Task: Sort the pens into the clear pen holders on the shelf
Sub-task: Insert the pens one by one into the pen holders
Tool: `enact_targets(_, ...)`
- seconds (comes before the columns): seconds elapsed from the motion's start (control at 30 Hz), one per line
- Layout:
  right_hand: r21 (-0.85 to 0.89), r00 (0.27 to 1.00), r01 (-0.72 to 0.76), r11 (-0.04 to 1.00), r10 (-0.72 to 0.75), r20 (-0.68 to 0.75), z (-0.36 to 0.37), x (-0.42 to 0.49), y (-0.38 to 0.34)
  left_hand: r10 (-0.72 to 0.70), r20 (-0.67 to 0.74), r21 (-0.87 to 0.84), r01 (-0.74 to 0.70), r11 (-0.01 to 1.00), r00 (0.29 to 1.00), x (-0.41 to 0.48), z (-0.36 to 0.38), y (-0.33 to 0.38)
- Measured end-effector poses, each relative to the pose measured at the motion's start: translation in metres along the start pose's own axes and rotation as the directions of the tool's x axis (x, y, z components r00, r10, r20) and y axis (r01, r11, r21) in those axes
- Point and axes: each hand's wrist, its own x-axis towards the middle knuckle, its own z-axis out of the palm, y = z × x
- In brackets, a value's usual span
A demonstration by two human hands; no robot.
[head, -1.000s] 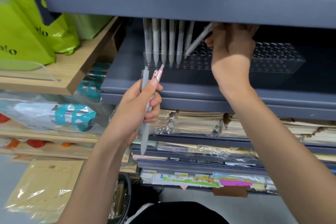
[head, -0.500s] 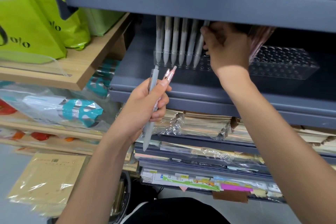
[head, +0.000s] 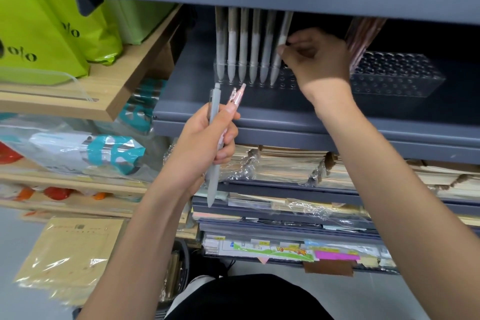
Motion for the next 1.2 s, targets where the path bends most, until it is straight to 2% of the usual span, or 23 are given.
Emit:
enact_targets(0.13,0.16,1.0,-0.027,0.987,0.024,0.016,-0.013,-0.03,-0.01,-0.038,0.007,-0.05,0.038,0.998,0.999,-0.009,0.002,0.003)
enact_targets(0.2,0.241,0.99,-0.086,0.967,0.056,0.127,-0.019,-0.05,-0.017,-0.094,0.041,-0.12,0.098,0.988,0.995,-0.014,0.005,0.005)
enact_targets(0.3,0.188,0.95,-0.114,0.976,0.052,0.307,-0.02,-0.082,-0.022,-0.131,0.093,-0.155,0.145,0.977,0.987,-0.02,0.01,0.01)
enact_targets(0.47,0.244,0.91,-0.217,0.945,0.105,0.401,-0.02,-0.115,-0.03,-0.149,0.148,-0.069,0.161,0.985,0.978,-0.038,0.015,0.016)
enact_targets(0.63,0.43,0.938,-0.325,0.842,0.228,0.261,-0.047,-0.135,-0.028,-0.18,0.189,-0.176,0.214,0.961,0.965,-0.049,0.024,0.003)
enact_targets(0.73,0.574,0.95,-0.303,0.761,0.285,0.124,-0.079,-0.138,-0.027,-0.235,0.171,-0.214,0.269,0.939,0.957,-0.052,0.036,-0.007)
enact_targets(0.83,0.593,0.956,-0.24,0.769,0.294,0.005,-0.109,-0.133,-0.019,-0.225,0.153,-0.295,0.262,0.919,0.962,-0.051,0.048,-0.012)
enact_targets(0.97,0.624,0.96,-0.17,0.763,0.271,-0.068,-0.131,-0.112,-0.009,-0.176,0.076,-0.323,0.192,0.927,0.981,-0.046,0.062,-0.007)
enact_targets(1.07,0.577,0.961,-0.139,0.805,0.249,-0.116,-0.139,-0.087,0.0,-0.133,0.001,-0.305,0.127,0.944,0.991,-0.039,0.07,-0.003)
enact_targets(1.2,0.505,0.963,-0.123,0.854,0.226,-0.147,-0.145,-0.055,0.008,-0.068,-0.032,-0.357,0.052,0.933,0.997,-0.024,0.084,0.004)
